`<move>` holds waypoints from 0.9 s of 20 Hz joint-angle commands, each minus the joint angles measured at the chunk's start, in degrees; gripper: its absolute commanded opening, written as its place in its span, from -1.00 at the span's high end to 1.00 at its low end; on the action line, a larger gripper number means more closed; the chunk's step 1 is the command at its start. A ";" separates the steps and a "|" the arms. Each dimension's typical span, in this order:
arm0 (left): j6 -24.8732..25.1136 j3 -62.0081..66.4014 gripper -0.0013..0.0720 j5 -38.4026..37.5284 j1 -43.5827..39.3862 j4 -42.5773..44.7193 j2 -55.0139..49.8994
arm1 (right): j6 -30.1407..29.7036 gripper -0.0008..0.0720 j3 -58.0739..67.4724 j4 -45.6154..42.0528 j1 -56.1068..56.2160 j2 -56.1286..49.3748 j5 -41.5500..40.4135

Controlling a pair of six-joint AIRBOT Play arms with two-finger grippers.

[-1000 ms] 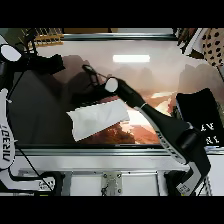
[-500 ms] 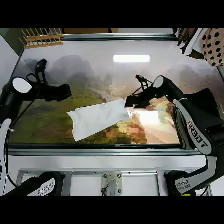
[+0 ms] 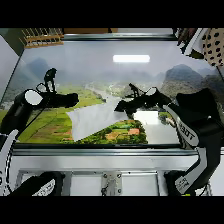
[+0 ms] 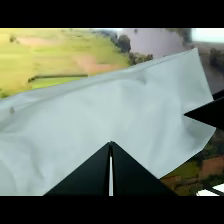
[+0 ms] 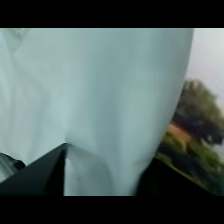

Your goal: Fold the clothes and pants, and hang the long-sleeved shirts on hangers.

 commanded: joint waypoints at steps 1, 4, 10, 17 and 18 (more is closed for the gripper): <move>-0.13 -0.28 0.94 1.16 -1.70 -0.07 0.13 | -6.58 0.42 0.00 8.76 4.22 -0.66 -2.95; -0.15 -0.28 0.94 0.87 -1.90 -0.13 0.15 | -9.35 0.95 0.94 9.07 4.20 0.85 -2.73; -0.15 -0.28 0.94 0.55 -1.90 -0.09 0.13 | 11.58 0.95 6.71 -23.80 -12.26 16.76 -0.46; -0.13 -0.28 0.94 0.50 -1.90 -0.09 0.13 | 22.12 0.95 6.78 -38.29 -38.18 35.95 1.79; -0.15 -0.28 0.94 0.50 -1.90 -0.09 0.13 | 23.76 0.95 6.75 -40.11 -40.59 38.10 1.84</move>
